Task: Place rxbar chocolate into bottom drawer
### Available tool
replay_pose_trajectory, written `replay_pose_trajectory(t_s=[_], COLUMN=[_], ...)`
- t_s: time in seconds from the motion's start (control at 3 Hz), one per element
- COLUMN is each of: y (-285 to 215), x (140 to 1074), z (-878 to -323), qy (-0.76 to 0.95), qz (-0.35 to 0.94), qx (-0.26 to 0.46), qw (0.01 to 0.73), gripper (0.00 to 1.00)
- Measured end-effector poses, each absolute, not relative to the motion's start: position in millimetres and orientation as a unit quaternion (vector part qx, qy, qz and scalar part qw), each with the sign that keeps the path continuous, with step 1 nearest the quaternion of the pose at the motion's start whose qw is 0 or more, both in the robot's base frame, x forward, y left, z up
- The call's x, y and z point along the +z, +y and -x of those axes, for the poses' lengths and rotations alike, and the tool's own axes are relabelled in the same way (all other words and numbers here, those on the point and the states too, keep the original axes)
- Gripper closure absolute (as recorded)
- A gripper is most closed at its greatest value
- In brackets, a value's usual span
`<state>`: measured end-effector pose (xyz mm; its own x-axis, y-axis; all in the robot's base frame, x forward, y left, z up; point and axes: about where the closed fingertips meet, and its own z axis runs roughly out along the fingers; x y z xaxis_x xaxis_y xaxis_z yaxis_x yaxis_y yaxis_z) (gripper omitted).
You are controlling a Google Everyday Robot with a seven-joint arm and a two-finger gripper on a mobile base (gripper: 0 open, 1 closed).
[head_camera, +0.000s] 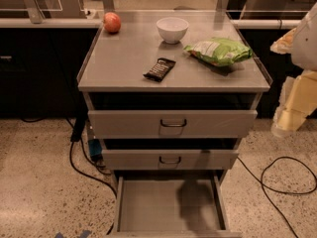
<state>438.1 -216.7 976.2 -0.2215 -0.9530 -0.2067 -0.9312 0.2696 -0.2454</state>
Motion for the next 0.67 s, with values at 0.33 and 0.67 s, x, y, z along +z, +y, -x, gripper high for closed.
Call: replay_pose_trajectory(t_s=[0.33,0.67], y=[-216.6,-209.2], x=[976.1,974.3], z=[-438.4,-455.9], qy=[0.781,0.767], qz=[0.604,0.621], qx=[-0.034,-0.032], qw=[0.159,0.158], gripper=[0.0,0.0])
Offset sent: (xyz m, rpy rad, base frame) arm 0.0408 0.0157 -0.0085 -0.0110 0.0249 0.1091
